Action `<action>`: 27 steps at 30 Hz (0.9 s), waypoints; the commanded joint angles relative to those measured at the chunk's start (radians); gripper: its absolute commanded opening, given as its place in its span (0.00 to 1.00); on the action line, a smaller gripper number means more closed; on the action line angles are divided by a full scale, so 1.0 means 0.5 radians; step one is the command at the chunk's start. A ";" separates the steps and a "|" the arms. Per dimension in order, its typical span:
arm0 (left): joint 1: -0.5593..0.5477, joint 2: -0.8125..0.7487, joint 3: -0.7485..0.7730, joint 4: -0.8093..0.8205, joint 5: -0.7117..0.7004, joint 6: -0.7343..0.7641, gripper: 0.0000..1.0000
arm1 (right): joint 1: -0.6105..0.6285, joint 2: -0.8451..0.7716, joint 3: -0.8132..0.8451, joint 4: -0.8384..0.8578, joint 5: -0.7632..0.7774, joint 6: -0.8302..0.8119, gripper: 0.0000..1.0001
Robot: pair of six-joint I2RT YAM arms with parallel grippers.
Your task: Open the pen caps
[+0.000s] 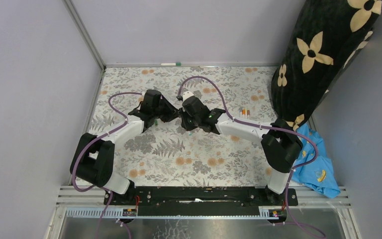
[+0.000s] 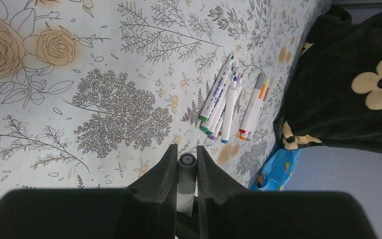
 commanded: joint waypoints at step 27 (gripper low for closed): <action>0.458 0.460 0.571 -0.126 -0.156 -0.183 0.00 | -0.031 -0.081 -0.376 -0.002 -0.052 0.203 0.00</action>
